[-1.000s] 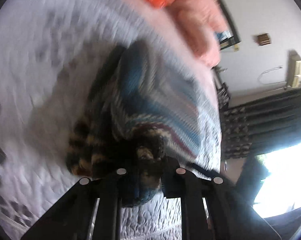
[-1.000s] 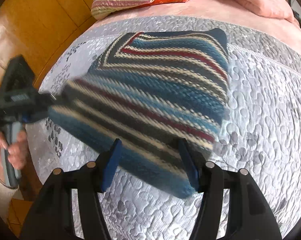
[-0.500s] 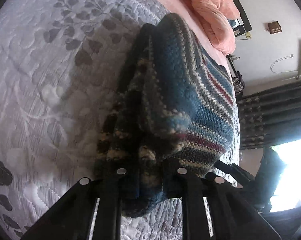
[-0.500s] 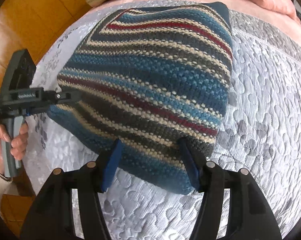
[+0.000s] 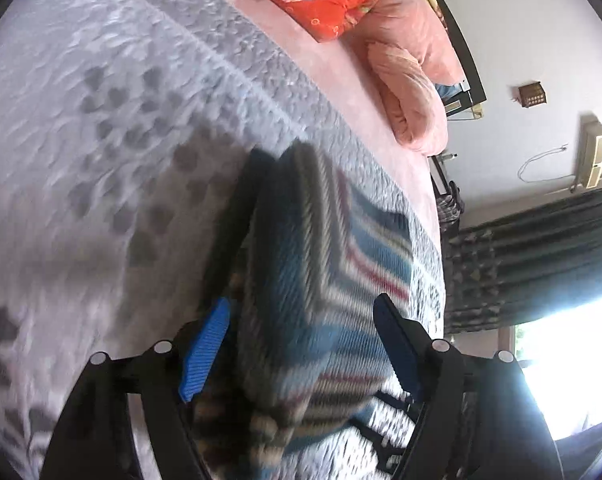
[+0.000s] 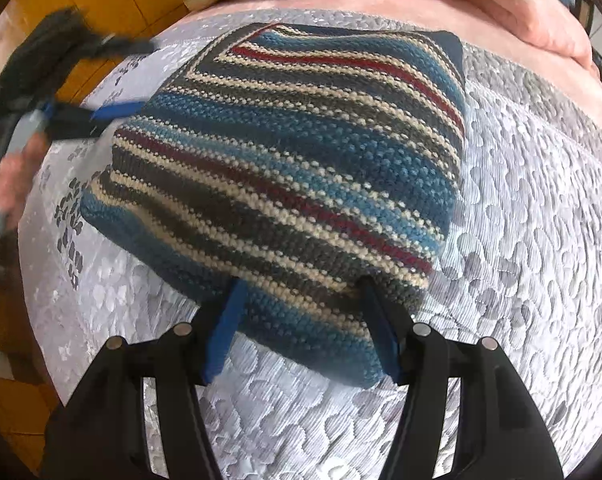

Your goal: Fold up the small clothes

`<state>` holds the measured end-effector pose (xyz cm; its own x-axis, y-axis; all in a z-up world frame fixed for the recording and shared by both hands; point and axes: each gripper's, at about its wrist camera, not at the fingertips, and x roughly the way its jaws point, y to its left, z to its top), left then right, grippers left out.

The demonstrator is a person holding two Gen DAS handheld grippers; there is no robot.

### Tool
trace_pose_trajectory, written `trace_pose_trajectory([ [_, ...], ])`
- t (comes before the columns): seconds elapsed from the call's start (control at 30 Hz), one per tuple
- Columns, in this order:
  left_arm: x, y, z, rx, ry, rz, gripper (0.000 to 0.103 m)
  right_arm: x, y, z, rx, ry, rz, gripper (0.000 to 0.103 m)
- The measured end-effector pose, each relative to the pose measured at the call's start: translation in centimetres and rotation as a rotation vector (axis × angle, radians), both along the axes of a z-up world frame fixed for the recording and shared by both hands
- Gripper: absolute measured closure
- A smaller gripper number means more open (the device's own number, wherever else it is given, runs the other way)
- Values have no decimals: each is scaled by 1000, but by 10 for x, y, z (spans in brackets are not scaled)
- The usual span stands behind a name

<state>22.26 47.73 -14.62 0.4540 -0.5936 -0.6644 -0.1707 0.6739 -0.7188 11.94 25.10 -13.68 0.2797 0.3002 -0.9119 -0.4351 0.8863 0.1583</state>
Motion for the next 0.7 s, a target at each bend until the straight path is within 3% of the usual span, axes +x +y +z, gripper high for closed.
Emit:
trace_pose_trajectory([
  [0.27,65,-14,-34,-14,66,-20,30,-2,1,-3,4,-6,14,42],
  [0.3,68,-15,-35,-11,69,-19,33,-2,1,-4,7,-6,14,42],
  [0.33,71,-16,-36,-7,70,-14,45,-2,0,-4,8,-6,15,42],
  [0.4,77,-18,-37,6,70,-5,58,-1,-1,-5,6,-9,15,41],
  [0.43,79,-20,-34,10,53,3,69,-1,-2,-5,5,-10,15,41],
  [0.5,82,-26,-23,31,9,-2,80,-1,-2,-5,6,-13,15,41],
  [0.63,79,-47,18,66,-197,-83,86,-1,-1,-5,8,-14,14,40],
  [0.7,82,-59,29,152,-248,-118,86,-1,-1,-6,8,-14,14,39],
])
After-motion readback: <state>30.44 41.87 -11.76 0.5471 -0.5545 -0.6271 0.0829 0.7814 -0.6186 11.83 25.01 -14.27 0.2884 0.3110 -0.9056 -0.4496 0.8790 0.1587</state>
